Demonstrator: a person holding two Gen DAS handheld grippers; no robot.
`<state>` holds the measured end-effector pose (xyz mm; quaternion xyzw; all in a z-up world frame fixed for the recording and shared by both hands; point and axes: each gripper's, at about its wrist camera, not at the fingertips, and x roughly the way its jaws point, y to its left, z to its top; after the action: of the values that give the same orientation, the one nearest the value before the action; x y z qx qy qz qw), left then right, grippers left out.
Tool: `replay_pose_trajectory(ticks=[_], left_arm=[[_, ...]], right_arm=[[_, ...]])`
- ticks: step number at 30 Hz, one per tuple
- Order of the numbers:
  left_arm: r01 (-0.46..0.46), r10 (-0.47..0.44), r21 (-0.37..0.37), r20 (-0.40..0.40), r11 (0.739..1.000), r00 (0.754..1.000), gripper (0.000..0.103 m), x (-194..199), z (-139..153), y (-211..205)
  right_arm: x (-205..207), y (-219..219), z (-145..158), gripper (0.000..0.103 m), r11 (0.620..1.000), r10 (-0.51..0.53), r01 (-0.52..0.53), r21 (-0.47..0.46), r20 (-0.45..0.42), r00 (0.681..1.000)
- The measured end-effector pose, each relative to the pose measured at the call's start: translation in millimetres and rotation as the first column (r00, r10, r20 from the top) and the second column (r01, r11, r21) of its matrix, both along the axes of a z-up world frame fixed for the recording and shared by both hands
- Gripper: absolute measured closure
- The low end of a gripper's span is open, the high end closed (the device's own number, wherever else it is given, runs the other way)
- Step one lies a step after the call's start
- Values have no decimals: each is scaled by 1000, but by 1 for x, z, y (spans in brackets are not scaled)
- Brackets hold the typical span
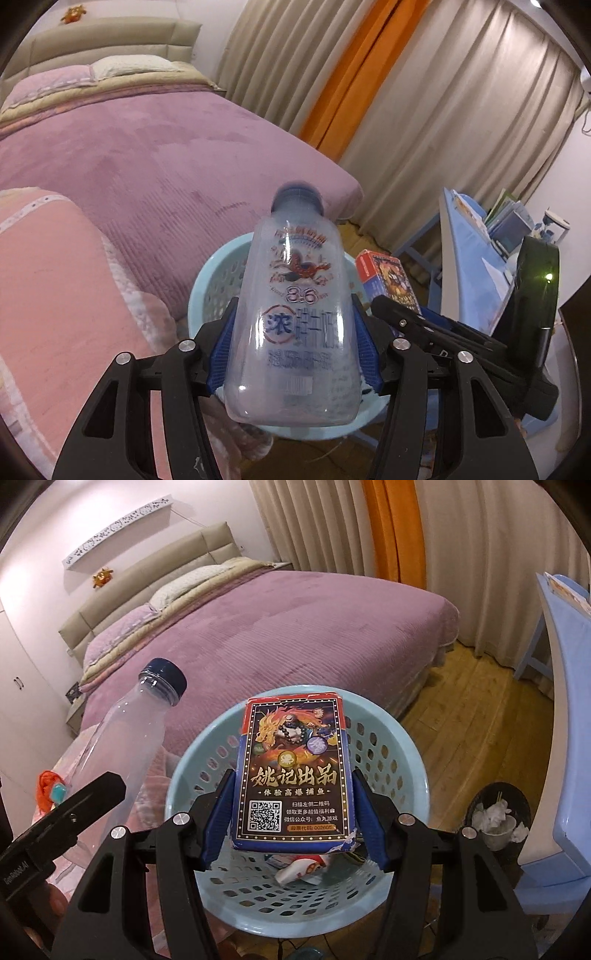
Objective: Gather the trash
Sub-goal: 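Carry the bottle and card box to the basket and release both, then grasp the pink packet with the left tool while the right tool grasps the teal packet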
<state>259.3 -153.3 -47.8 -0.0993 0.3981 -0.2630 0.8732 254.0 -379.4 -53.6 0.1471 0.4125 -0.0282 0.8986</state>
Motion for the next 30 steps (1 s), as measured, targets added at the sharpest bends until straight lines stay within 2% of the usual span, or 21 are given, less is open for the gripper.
replay_pose_trajectory(ticks=[2, 7, 15, 23, 26, 30], left_arm=[[-5, 5, -6, -1, 1000, 1000, 39, -1, -2, -1], [-12, 12, -8, 15, 1000, 1000, 39, -9, 0, 10], [-50, 53, -37, 88, 998, 995, 38, -32, 21, 39], [-86, 96, -56, 224, 995, 970, 39, -74, 64, 68], [-127, 137, -56, 272, 990, 952, 39, -90, 78, 87], [-198, 213, -80, 289, 977, 933, 39, -101, 88, 122]], right_arm=[[4, -1, -3, 44, 1000, -8, 9, 4, -14, 1000], [6, -4, -13, 44, 999, -12, 14, 33, -45, 999], [-4, 13, -8, 44, 999, 30, -30, 18, -19, 999], [-20, 65, 24, 44, 988, 152, -150, -38, 69, 986], [-26, 91, 35, 44, 975, 221, -216, -52, 106, 969], [-31, 127, 49, 44, 950, 310, -303, -71, 150, 939]])
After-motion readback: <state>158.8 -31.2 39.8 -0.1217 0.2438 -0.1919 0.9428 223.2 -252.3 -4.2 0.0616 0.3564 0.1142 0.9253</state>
